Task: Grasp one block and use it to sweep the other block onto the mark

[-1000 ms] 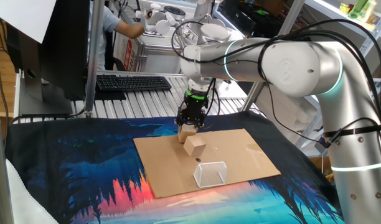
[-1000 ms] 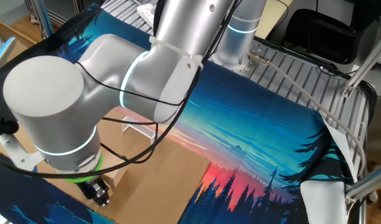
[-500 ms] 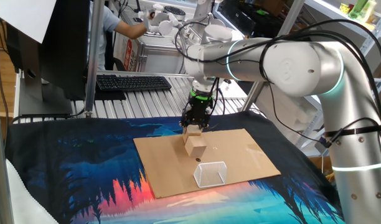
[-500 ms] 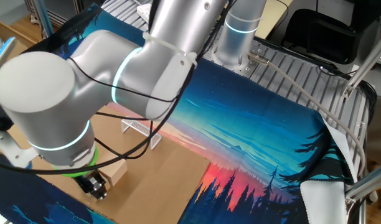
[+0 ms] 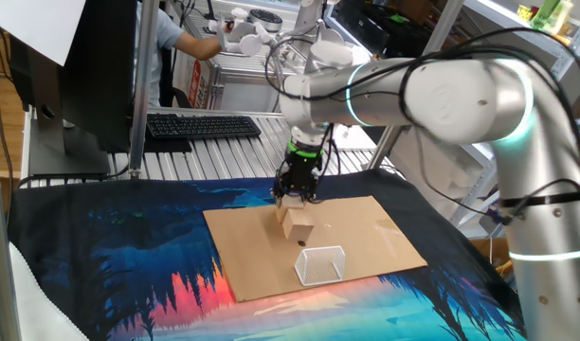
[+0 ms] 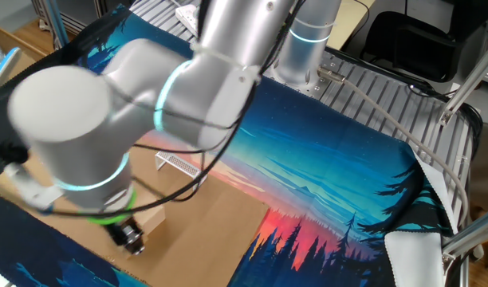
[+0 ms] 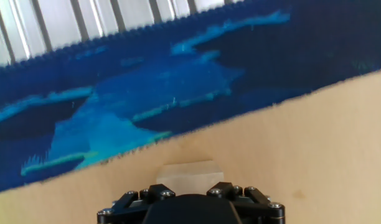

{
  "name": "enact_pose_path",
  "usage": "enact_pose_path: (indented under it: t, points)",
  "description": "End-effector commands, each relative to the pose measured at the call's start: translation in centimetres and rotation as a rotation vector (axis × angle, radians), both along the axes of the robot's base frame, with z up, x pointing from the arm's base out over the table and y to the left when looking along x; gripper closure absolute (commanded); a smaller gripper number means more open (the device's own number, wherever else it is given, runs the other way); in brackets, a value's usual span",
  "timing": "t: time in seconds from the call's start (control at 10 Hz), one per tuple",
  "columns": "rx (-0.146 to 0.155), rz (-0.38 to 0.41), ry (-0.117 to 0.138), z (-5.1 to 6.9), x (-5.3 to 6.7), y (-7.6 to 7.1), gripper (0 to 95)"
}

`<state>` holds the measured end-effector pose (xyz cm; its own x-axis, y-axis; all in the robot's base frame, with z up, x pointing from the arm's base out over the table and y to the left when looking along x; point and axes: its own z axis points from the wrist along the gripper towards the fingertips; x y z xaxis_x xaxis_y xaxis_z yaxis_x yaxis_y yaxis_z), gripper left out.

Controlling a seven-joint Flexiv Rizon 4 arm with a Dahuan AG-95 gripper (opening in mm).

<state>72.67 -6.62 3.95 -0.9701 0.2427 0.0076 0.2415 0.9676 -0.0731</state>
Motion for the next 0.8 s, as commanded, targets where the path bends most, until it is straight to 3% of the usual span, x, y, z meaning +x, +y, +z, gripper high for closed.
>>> enact_pose_path:
  t: [0.1,0.3,0.6,0.8]
  points:
    - [0.011,0.004,0.011,0.0,0.7,0.0,95.0]
    - [0.015,-0.017,-0.03,0.3,1.3,-0.2,95.0]
    - [0.01,-0.02,-0.021,3.1,3.6,-1.3,95.0]
    - [0.006,-0.027,-0.017,3.4,4.0,-1.8,95.0]
